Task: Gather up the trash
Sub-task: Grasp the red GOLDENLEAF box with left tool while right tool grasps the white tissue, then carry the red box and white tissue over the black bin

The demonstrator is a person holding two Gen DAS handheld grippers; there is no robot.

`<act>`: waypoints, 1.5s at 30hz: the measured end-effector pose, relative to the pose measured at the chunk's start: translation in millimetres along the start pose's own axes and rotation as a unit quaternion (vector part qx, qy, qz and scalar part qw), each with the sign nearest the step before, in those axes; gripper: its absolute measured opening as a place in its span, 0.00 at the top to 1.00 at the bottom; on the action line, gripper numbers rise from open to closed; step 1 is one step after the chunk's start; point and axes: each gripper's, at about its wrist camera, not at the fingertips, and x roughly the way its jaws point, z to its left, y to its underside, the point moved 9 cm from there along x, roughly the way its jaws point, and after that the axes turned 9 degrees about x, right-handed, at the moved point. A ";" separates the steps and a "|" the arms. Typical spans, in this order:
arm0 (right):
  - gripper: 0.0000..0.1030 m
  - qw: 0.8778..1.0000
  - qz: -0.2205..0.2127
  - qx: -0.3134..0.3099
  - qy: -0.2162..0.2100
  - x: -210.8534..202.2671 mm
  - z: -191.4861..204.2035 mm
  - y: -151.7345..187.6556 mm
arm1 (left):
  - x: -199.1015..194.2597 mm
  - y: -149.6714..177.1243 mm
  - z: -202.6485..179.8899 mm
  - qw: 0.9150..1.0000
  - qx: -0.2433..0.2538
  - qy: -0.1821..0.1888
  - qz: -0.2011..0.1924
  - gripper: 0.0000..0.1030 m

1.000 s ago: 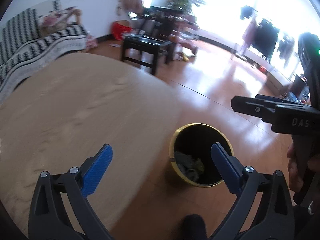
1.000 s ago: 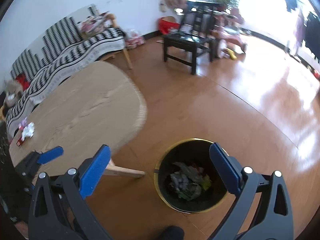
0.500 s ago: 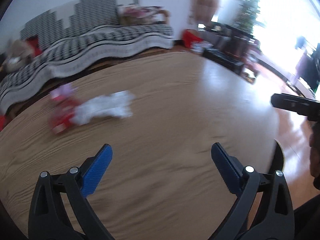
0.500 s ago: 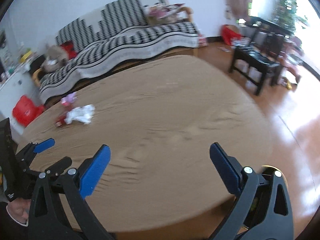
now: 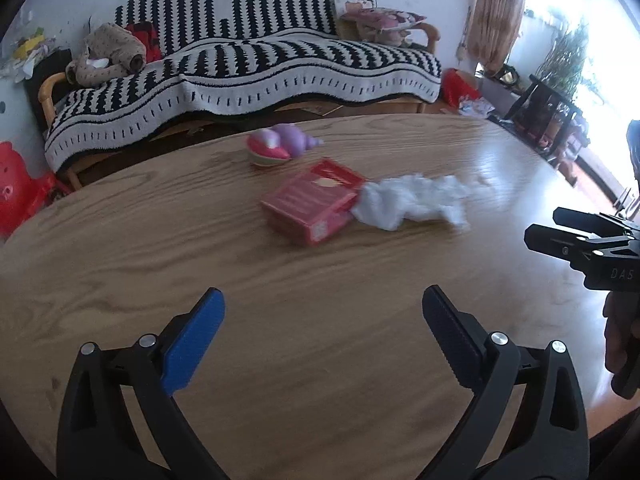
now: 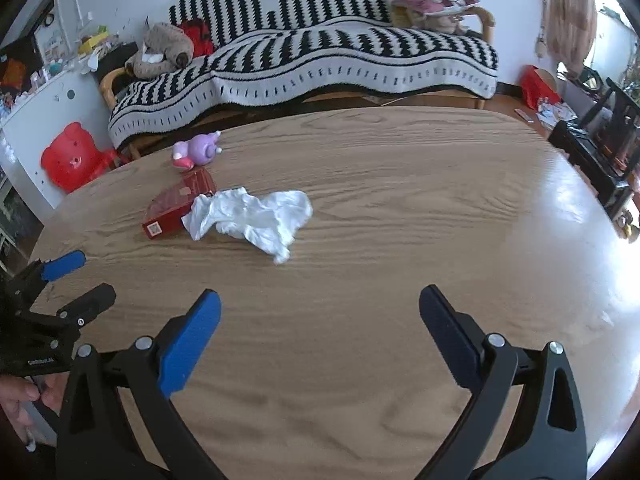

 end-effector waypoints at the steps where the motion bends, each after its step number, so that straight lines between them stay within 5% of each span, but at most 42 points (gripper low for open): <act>1: 0.07 1.000 0.004 0.000 -0.002 10.0 4.2 -2.5 | 5.1 -1.9 5.2 1.000 -0.001 0.001 0.001 0.07; 15: 0.07 0.992 0.053 -0.115 -0.002 106.2 49.9 -20.8 | 80.8 -32.8 17.5 0.996 0.058 0.057 0.040 0.07; 19: 0.07 0.990 0.048 -0.130 -0.017 112.5 53.2 -27.7 | 96.6 -40.8 13.7 0.995 0.080 0.045 0.046 0.07; 21: 0.12 0.990 0.045 -0.128 -0.026 113.5 54.1 -31.0 | 98.8 -47.1 10.3 0.994 0.093 0.038 0.034 0.07; 24: 0.40 0.990 0.037 -0.136 -0.029 108.3 55.9 -32.9 | 102.1 -50.8 6.9 0.994 0.095 0.046 0.030 0.07; 26: 0.63 0.988 0.038 -0.142 -0.037 103.7 59.1 -31.0 | 101.0 -50.5 3.3 0.994 0.094 0.052 0.027 0.18; 29: 0.75 0.989 0.045 -0.136 -0.048 96.7 59.1 -27.5 | 99.6 -46.1 -1.3 0.993 0.104 0.046 0.032 0.28; 45: 0.76 0.996 0.002 -0.086 -0.031 -19.1 2.5 0.0 | 15.4 -6.6 -21.4 0.997 0.062 0.009 0.035 0.31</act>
